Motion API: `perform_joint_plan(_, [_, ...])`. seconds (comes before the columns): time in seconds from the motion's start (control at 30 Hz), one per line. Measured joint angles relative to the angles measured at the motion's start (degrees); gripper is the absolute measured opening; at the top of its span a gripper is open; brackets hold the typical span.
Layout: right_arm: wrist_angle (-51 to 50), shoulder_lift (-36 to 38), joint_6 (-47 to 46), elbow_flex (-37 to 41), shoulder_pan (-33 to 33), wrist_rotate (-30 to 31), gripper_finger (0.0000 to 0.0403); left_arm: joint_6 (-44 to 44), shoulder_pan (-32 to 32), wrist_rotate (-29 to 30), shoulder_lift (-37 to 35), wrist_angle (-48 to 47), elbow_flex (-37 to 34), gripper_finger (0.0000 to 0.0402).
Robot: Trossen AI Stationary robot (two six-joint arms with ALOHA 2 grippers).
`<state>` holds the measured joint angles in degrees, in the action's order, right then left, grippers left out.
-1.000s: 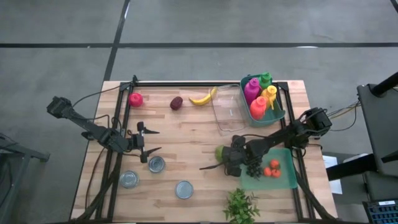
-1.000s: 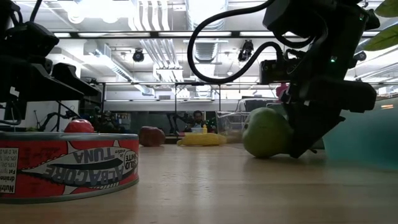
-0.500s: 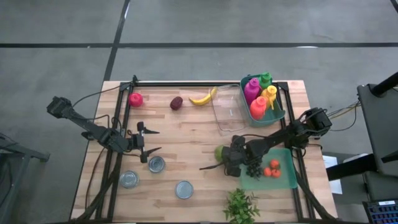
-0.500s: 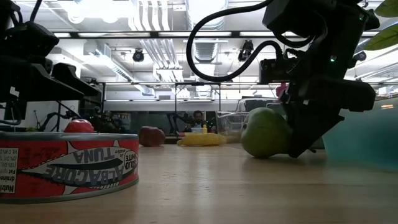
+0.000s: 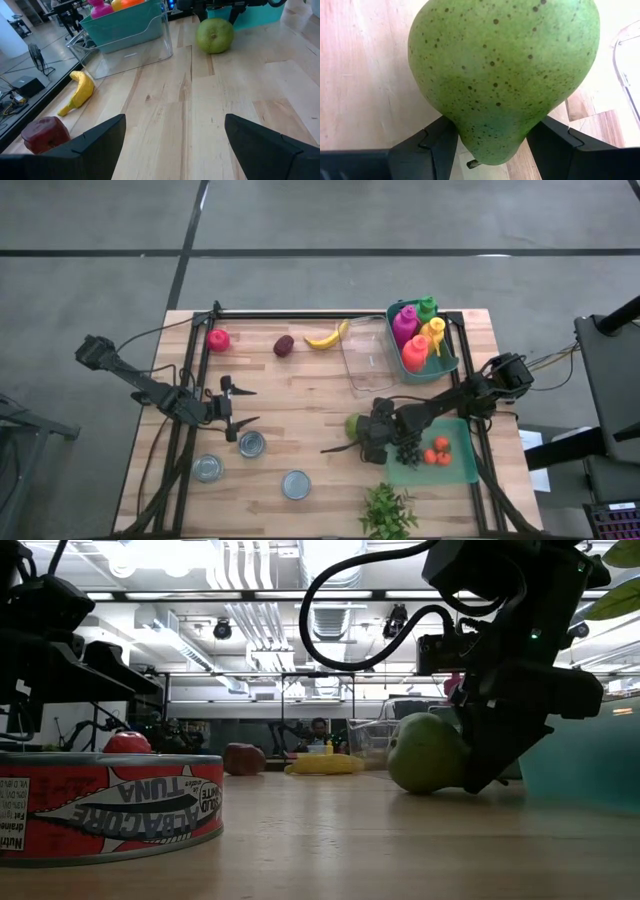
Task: Pick & Place Food Item
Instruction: Put the pear into the green transparent bin
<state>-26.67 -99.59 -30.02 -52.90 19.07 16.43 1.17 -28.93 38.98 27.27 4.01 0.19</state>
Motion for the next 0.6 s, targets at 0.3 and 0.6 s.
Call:
perform_joint_plan(0.3, [0.08, 0.09, 0.00, -0.45, 0.04, 0.02, 0.0207, 0.02, 0.02, 0.00, 0.00, 0.00, 0.00, 0.0343])
perform_joint_plan(0.6, [-0.42, 0.09, 0.02, -1.58, 0.04, 0.04, 0.0207, 0.01, 0.02, 0.00, -0.01, 0.00, 0.00, 0.0344])
